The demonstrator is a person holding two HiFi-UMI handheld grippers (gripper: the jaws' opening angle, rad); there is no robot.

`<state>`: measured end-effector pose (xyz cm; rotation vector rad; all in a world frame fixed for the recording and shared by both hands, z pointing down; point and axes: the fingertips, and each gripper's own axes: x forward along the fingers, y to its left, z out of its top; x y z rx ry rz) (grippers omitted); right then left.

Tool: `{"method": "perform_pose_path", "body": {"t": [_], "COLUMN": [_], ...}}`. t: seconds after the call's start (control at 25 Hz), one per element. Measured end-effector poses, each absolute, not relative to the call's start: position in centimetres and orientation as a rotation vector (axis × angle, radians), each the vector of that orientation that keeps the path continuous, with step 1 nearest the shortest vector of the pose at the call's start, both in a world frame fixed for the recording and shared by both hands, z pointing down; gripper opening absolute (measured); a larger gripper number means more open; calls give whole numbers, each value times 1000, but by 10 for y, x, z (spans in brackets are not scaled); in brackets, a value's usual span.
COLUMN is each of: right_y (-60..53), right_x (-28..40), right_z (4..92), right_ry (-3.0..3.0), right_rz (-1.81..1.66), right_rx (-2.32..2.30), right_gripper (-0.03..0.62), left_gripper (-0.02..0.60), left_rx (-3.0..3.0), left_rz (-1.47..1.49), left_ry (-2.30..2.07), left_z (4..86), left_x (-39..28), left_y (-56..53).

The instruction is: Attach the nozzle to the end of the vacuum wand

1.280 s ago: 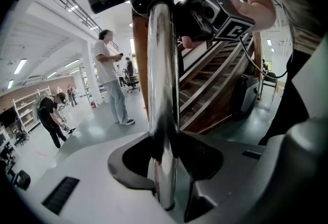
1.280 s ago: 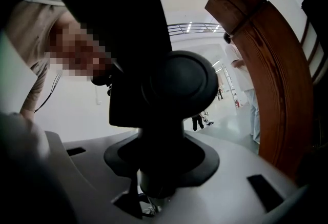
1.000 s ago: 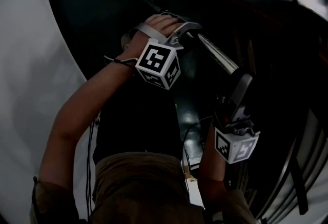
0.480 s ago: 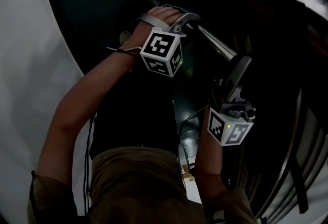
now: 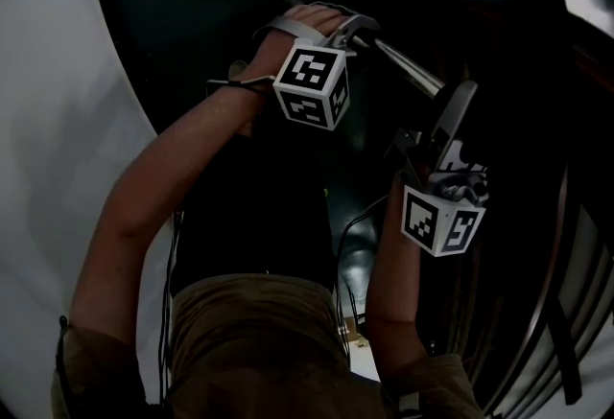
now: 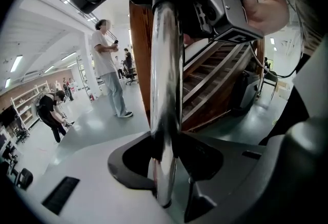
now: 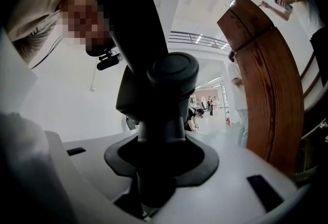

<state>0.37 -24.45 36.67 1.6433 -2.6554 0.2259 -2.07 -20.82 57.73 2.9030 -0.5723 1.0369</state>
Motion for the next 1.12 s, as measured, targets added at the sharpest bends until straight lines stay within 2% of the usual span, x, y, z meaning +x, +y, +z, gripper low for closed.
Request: {"method": "perform_pose_path", "body": {"t": [0.36,0.56,0.68,0.72,0.76,0.84,1.12], "right_y": [-249,-261,-275,-277,-279,-279,-273], "right_x": [11,-1,29,44,59,89,172], "right_z": [376,376,387,392,395,398,424], "right_ry": [-2664,-2719,-2700,-2683,-2667,-2640,-2484], "right_rz": [353,374,419,442,460,487,680], "right_rx": [1617,1455,1550,1600,1651,1749,1949], "right_gripper": [149,150,150,163,209,255,291], "left_gripper": [149,152,152,152,152,152,155], "left_rx": [2882,2812,2821,2820,2816,2803,2765], "left_rz": [1083,995,997,1009,1019,1023,1053], "left_ry": [-622,-686,-678,-666,-656,-648,-569], "left_z": [583,585,590,593,596,601,629], "left_x": [-15,-18,1,10,20,38,106], "left_y": [-211,-221,-236,-239,-241,-247,-267]}}
